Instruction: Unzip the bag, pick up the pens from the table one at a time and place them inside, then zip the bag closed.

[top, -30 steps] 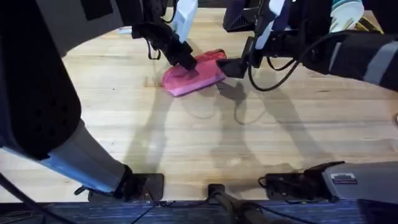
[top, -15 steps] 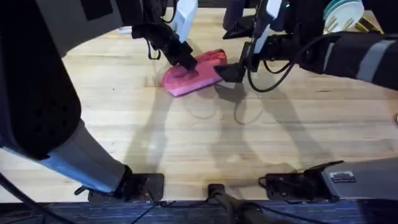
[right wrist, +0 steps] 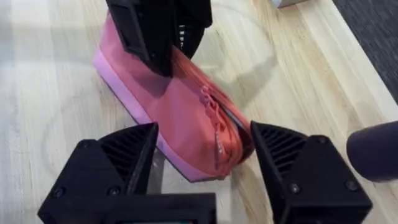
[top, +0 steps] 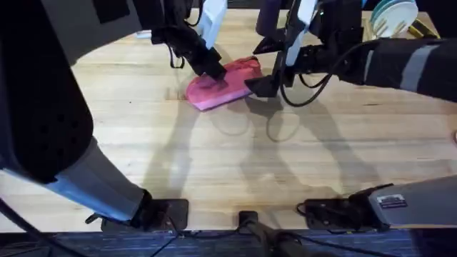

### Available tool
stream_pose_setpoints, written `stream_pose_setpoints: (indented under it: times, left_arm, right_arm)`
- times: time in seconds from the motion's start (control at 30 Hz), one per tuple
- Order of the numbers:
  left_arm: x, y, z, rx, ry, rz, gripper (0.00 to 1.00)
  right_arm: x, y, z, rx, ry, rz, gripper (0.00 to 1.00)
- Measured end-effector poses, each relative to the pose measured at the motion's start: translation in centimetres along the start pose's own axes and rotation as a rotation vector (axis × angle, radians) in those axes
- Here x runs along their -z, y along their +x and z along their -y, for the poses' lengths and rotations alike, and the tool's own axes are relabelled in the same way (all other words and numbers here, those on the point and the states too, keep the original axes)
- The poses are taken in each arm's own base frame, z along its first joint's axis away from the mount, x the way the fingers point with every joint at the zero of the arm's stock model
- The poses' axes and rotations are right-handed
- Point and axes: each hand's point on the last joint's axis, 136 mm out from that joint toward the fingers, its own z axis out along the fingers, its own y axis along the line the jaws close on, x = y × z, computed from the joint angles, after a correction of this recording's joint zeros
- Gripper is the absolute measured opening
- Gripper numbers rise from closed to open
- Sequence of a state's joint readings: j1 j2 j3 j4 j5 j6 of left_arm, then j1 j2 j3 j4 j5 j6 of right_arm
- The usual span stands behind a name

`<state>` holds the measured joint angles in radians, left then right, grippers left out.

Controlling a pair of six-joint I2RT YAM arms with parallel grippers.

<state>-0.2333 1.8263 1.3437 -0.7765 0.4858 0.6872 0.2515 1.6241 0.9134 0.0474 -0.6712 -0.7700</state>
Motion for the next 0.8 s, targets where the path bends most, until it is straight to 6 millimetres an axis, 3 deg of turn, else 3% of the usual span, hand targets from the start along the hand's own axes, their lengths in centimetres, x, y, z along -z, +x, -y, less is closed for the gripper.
stream_pose_setpoints:
  times: [0.33, 0.4, 0.53, 0.57, 0.8]
  left_arm:
    - [0.0, 0.0, -0.1, -0.001, -0.003, 0.001, 0.043]
    - [0.0, 0.0, -0.1, -0.001, -0.004, 0.0, 0.043]
    - [0.0, 0.0, -0.1, -0.001, -0.003, 0.0, 0.043]
    - [0.0, 0.0, 0.0, -0.001, -0.002, 0.0, 0.044]
    - [0.0, 0.0, 0.0, -0.001, -0.002, 0.001, 0.044]
  right_arm:
    - [-1.3, 0.9, 0.0, 0.0, -0.013, 0.001, 0.872]
    - [-1.4, 0.9, 0.1, 0.006, -0.009, 0.004, 0.778]
    - [-1.5, 0.8, 0.3, 0.012, -0.002, 0.01, 0.487]
    - [-1.5, 0.8, 0.3, 0.013, -0.001, 0.011, 0.311]
    - [-1.5, 0.8, 0.3, 0.013, -0.002, 0.011, 0.044]
